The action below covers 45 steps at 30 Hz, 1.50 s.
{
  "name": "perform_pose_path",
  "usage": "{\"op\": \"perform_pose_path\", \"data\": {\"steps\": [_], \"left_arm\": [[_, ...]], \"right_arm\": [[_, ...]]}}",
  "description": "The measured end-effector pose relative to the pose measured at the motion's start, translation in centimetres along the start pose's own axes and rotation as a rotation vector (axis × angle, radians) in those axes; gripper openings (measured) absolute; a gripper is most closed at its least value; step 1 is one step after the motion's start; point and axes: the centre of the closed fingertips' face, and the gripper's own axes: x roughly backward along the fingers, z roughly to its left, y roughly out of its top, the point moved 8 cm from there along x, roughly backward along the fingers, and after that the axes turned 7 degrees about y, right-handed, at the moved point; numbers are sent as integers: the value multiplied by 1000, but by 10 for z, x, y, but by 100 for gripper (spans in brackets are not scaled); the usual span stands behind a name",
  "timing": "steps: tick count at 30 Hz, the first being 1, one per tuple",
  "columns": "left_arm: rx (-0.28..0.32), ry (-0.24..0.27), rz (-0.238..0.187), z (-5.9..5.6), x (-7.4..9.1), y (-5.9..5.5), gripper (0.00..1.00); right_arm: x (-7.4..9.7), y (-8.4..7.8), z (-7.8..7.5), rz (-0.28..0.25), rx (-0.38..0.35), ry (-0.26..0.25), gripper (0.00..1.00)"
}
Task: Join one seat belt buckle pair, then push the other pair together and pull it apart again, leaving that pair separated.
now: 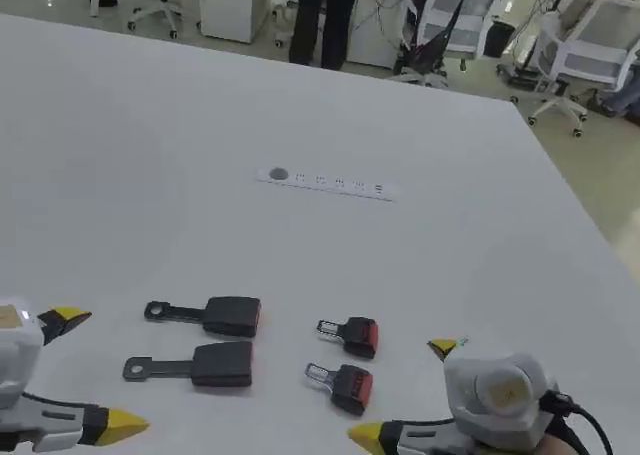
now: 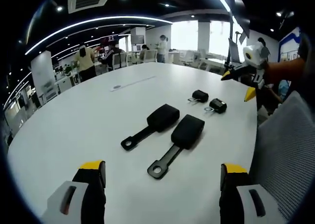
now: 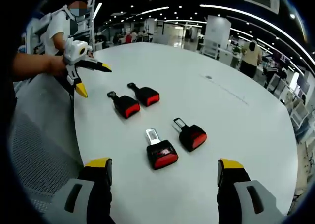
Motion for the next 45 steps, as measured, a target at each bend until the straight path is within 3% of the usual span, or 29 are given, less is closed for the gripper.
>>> {"op": "perform_pose_path", "data": {"steps": [11, 15, 18, 31, 36, 45], "left_arm": [[-12, -26, -2, -6, -2, 0, 99], [-45, -28, 8, -5, -3, -2, 100], [-33, -41, 12, -6, -3, -2, 100], [-22, -26, 3, -6, -2, -1, 99], [-49, -24, 15, -5, -3, -3, 99], [-28, -9, 23, -3, -2, -4, 93]], "right_arm": [[6, 1, -11, 9, 46, -38, 99], [10, 4, -11, 6, 39, -40, 98], [9, 4, -11, 7, 11, -53, 94], [4, 7, -5, -23, 11, -36, 95], [3, 5, -4, -7, 17, -27, 92], [0, 7, -3, -16, 18, -5, 86]]}}
